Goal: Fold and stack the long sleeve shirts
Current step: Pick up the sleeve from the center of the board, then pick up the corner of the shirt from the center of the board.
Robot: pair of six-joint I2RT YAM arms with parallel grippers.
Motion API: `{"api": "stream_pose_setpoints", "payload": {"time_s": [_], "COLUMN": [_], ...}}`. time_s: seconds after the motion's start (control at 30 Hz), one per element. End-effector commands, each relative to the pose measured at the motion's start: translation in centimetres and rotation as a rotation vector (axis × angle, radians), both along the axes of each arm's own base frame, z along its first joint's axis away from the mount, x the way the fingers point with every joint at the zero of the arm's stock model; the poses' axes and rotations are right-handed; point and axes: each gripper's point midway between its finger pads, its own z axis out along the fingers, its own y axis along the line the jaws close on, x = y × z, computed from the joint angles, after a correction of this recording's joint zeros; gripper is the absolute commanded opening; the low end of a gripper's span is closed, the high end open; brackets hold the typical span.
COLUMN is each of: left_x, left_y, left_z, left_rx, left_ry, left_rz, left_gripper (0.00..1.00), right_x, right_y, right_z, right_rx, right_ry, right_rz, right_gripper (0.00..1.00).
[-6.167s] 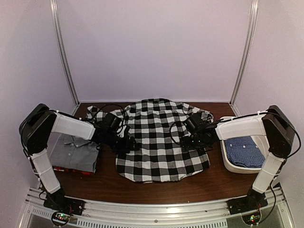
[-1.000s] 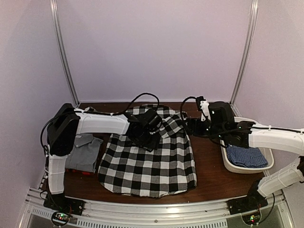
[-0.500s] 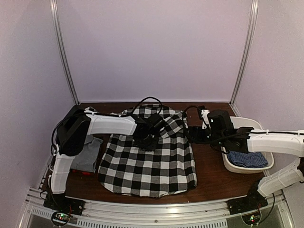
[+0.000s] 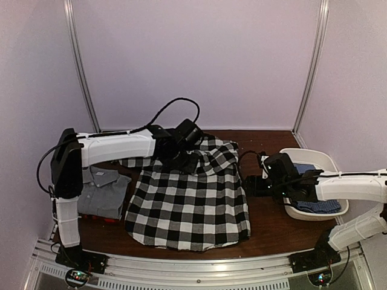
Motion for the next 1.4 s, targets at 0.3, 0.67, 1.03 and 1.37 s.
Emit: {"api": "stream_pose_setpoints", "payload": {"time_s": [0.3, 0.67, 1.03, 1.37], "left_x": [7.3, 10.3, 10.7, 11.2], "left_y": [5.7, 7.7, 7.7, 7.8], "left_z": [16.9, 18.6, 18.1, 18.3], "left_rx": [-0.351, -0.397, -0.412, -0.421], "left_ry": [-0.26, -0.289, -0.279, -0.282], "left_rz": [0.05, 0.052, 0.045, 0.043], "left_gripper": [0.0, 0.0, 0.0, 0.0], "right_x": [-4.7, -8.8, -10.1, -12.4], "right_y": [-1.1, 1.3, 1.1, 3.4], "right_z": [-5.6, -7.6, -4.9, -6.4], "right_rx": [0.099, 0.135, 0.209, 0.151], "right_ry": [0.247, 0.341, 0.279, 0.329], "right_rz": [-0.051, 0.025, 0.006, 0.087], "right_gripper": [0.73, 0.64, 0.6, 0.49]}}
